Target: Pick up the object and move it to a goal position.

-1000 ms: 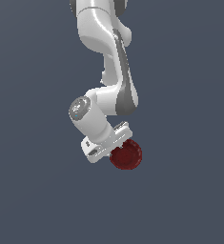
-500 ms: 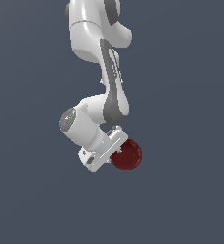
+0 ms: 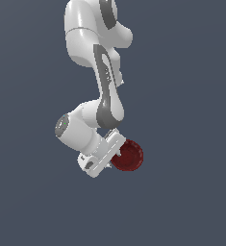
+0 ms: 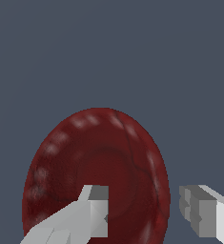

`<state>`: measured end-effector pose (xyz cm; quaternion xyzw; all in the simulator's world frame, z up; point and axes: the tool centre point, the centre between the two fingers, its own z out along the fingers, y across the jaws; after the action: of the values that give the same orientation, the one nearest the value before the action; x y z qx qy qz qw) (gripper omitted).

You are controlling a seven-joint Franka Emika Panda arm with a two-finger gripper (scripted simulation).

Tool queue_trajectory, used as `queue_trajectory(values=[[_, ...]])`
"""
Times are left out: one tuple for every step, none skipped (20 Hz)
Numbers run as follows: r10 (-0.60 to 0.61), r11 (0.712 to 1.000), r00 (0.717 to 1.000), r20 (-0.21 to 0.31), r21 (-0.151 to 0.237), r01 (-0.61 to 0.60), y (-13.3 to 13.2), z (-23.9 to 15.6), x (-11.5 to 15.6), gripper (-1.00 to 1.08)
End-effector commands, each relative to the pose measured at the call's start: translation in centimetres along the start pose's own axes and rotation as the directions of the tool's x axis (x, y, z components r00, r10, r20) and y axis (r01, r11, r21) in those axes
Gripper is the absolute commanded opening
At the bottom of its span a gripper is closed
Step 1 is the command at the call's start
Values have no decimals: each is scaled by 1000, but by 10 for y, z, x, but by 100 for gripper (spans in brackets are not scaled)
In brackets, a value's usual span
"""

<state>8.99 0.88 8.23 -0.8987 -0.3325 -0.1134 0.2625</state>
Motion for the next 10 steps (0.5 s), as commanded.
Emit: queue_trajectory(values=[[-10, 1000, 1000, -11, 5, 10, 1, 0, 1, 28], [-12, 1000, 1000, -12, 6, 12, 2, 0, 1, 28], [-13, 1000, 1000, -11, 9, 13, 2, 2, 0, 28], [-14, 1000, 1000, -9, 13, 14, 2, 4, -1, 28], [-14, 1000, 1000, -6, 17, 14, 2, 7, -2, 28], [-15, 1000, 1000, -3, 20, 15, 2, 9, -4, 28], [-16, 1000, 1000, -3, 23, 16, 2, 11, -4, 28], [-18, 1000, 1000, -4, 25, 18, 3, 11, -4, 28], [-20, 999, 1000, -7, 26, 21, 3, 11, -4, 28], [-24, 999, 1000, -12, 27, 24, 4, 11, -4, 28]])
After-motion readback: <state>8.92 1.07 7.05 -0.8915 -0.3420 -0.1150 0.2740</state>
